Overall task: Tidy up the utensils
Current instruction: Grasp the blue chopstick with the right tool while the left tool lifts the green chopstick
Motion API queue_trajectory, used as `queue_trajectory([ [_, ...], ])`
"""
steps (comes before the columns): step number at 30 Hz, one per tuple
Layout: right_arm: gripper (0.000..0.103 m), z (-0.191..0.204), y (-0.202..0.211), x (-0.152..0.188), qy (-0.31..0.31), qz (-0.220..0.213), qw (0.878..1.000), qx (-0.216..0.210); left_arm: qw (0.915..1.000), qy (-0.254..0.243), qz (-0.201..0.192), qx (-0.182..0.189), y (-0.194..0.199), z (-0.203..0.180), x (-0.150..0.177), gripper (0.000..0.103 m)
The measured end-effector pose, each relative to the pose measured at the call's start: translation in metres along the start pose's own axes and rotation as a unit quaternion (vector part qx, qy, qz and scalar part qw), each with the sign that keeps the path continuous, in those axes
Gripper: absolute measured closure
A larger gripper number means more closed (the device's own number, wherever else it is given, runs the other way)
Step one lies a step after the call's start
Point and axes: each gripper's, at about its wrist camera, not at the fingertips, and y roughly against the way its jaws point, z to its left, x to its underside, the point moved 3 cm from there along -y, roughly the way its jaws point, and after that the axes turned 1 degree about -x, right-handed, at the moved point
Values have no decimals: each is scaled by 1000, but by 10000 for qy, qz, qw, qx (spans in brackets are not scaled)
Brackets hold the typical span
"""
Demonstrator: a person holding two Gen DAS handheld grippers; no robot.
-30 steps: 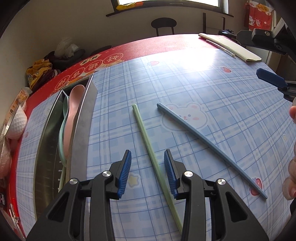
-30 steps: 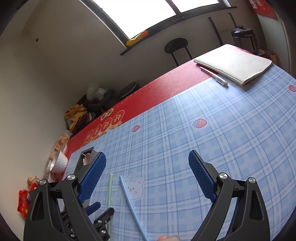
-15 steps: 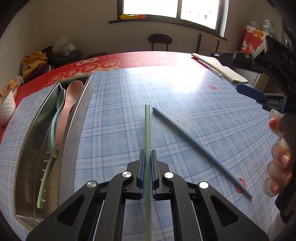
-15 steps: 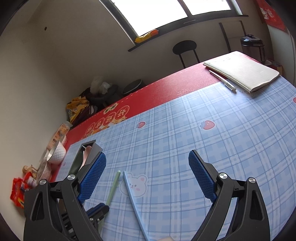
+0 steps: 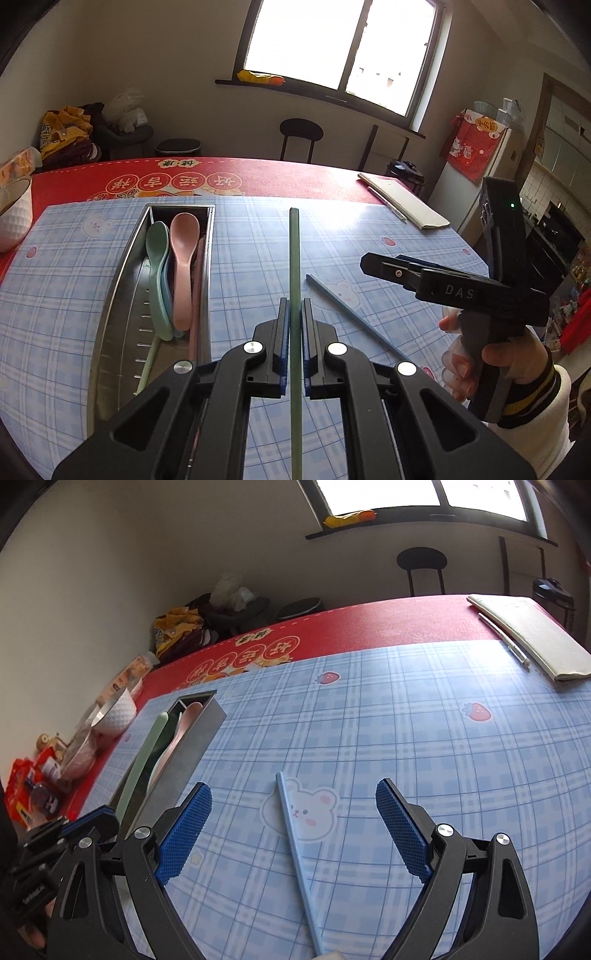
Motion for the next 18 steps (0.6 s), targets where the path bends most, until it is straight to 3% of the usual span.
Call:
queue_trajectory([
  [3,19,12,3,3,359,163,9989,264,9999,-36,-82,111,9,12,-3,97],
  [6,32,27,-4,17,1056,618,9892,810,9995,-38,-186,233,17,23,-5,97],
  [11,53,34,-17,35,1490,1168,9722,1377,9986,33,-346,391,24,43,-8,97],
  [18,75,34,-31,49,1539,1608,9627,1537,9954,567,-370,681,23,81,-14,97],
])
